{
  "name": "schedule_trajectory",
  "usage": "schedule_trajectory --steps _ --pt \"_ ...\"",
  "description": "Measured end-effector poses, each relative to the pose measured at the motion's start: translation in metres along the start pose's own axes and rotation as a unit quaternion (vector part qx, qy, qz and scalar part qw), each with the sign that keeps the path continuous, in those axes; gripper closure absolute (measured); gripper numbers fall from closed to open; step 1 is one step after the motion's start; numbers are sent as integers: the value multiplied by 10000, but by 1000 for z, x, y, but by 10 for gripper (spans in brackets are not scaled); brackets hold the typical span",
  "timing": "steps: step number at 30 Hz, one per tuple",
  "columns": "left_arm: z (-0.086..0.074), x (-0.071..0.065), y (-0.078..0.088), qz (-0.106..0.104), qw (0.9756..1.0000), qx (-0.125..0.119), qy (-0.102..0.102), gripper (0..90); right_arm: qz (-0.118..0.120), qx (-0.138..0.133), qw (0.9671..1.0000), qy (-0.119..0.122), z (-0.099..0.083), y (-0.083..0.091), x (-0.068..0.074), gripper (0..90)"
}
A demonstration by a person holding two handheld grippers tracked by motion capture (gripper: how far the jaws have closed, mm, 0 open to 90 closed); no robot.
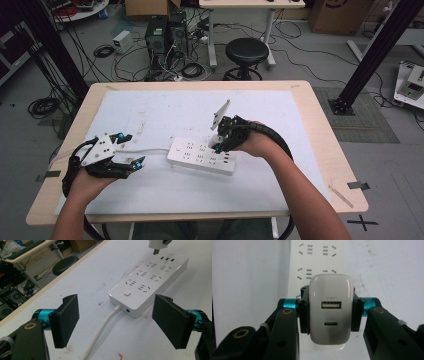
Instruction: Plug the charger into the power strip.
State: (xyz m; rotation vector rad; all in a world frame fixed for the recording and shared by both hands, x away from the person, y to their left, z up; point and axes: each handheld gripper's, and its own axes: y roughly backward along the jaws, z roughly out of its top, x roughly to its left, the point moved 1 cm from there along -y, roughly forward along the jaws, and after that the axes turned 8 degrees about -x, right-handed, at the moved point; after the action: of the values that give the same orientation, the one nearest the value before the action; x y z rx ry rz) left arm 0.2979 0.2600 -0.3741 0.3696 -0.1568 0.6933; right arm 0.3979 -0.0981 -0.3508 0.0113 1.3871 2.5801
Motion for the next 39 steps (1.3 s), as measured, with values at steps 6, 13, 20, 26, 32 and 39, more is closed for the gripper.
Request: schedule_trajectory --steps 6,13,20,26,32,39 --pt "-4 0 2 16 10000 20 15 218 213 517 9984 122 7 -13 -5 631" --pt "-9 1 5 43 10000 61 37 218 317 942 9949 157 17 -23 -10 630" --pt "-13 3 6 67 9999 85 74 218 381 1121 9928 177 19 -29 -13 630" --pt "-15 3 6 50 9999 88 94 218 410 1245 9913 111 18 -34 -15 631" --pt "-14 3 4 52 9999 102 78 218 420 1255 9912 42 18 -37 -16 633" --pt "-9 1 -3 17 10000 44 53 218 347 1355 9901 88 17 -46 -12 632"
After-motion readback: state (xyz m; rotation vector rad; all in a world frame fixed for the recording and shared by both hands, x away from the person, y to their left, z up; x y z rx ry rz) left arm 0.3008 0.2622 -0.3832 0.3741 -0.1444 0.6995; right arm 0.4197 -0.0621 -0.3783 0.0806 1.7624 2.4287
